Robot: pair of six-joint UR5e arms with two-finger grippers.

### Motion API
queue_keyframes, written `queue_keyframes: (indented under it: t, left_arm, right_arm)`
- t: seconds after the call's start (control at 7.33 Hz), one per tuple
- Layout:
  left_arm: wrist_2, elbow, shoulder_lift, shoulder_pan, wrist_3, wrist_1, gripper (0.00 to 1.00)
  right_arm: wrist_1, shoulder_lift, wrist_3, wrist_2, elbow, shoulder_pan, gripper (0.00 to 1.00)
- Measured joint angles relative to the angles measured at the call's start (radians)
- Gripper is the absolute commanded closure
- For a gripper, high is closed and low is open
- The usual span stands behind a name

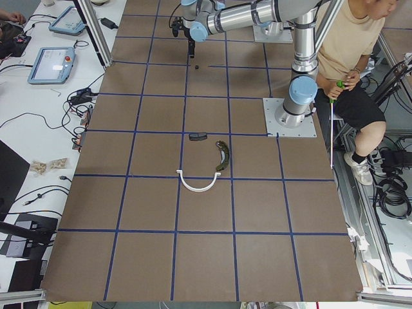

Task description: Place bearing gear from tray to pile

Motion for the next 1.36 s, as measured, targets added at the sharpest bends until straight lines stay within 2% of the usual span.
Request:
queue_keyframes:
  t: [0.14, 0.41, 0.55, 0.68, 0.82, 0.95, 1.09, 1.23, 1.36]
  left_arm:
    - [-0.001, -0.021, -0.031, -0.014, -0.005, 0.034, 0.0]
    - [0.005, -0.065, -0.085, -0.022, -0.003, 0.131, 0.01]
    - [0.008, -0.077, -0.105, -0.023, -0.003, 0.164, 0.13]
    - [0.014, -0.083, -0.116, -0.026, -0.009, 0.18, 0.29]
    - [0.022, -0.086, -0.122, -0.028, -0.018, 0.186, 0.42]
    - [0.028, -0.088, -0.127, -0.029, -0.026, 0.188, 0.73]
    - [0.033, -0.086, -0.126, -0.029, -0.029, 0.189, 0.92]
    - [0.039, -0.084, -0.124, -0.028, -0.03, 0.191, 0.95]
    - [0.043, -0.084, -0.123, -0.026, -0.03, 0.193, 0.95]
  right_arm:
    - [-0.149, 0.054, -0.158, 0.006, 0.066, -0.073, 0.04]
    - [-0.374, 0.163, -0.351, 0.055, 0.167, -0.174, 0.09]
    - [-0.447, 0.217, -0.406, 0.074, 0.184, -0.197, 0.12]
    - [-0.485, 0.254, -0.449, 0.084, 0.191, -0.211, 0.23]
    - [-0.5, 0.274, -0.47, 0.093, 0.191, -0.222, 0.44]
    - [-0.505, 0.281, -0.476, 0.097, 0.19, -0.226, 0.66]
    - [-0.506, 0.282, -0.477, 0.098, 0.19, -0.227, 0.86]
    - [-0.507, 0.282, -0.476, 0.098, 0.19, -0.228, 0.96]
    - [-0.507, 0.28, -0.475, 0.097, 0.189, -0.228, 0.98]
